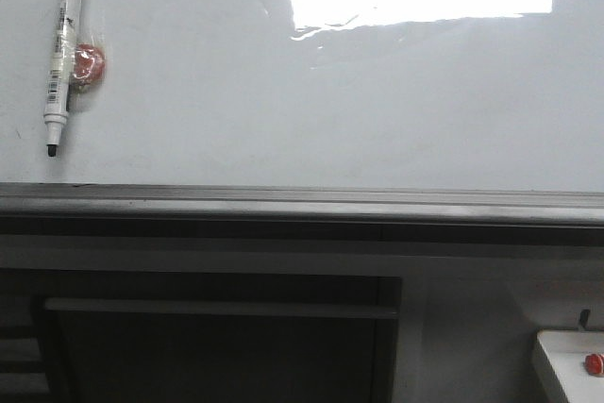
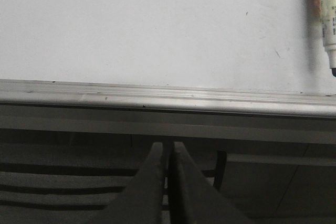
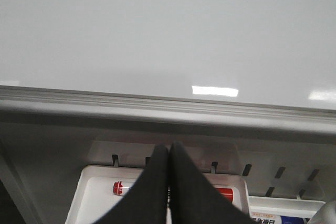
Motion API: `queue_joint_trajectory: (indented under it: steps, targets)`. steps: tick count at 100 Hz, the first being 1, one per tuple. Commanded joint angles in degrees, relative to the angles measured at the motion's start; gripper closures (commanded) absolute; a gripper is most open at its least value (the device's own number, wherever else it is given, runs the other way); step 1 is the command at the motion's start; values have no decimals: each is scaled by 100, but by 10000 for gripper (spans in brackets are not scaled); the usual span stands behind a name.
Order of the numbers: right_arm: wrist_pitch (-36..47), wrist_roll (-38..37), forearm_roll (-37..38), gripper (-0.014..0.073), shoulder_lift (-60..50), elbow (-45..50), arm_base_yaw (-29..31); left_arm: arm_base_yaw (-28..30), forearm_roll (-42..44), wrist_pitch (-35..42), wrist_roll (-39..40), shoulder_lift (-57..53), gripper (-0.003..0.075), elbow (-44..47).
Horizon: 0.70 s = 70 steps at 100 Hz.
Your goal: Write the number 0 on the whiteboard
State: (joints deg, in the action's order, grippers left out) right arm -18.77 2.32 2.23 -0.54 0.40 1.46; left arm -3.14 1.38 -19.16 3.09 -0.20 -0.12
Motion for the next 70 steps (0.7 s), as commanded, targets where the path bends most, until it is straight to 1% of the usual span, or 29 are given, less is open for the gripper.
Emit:
queue_joint_trajectory:
  steps: [1, 63, 70]
  targets:
    - [144, 20, 45, 649, -114, 142, 26, 14, -41, 370, 7, -153, 741, 78]
    - [144, 20, 45, 649, -114, 142, 26, 14, -41, 370, 7, -153, 741, 78]
    - [152, 20, 45, 649, -114, 142, 26, 14, -41, 471, 7, -153, 741, 78]
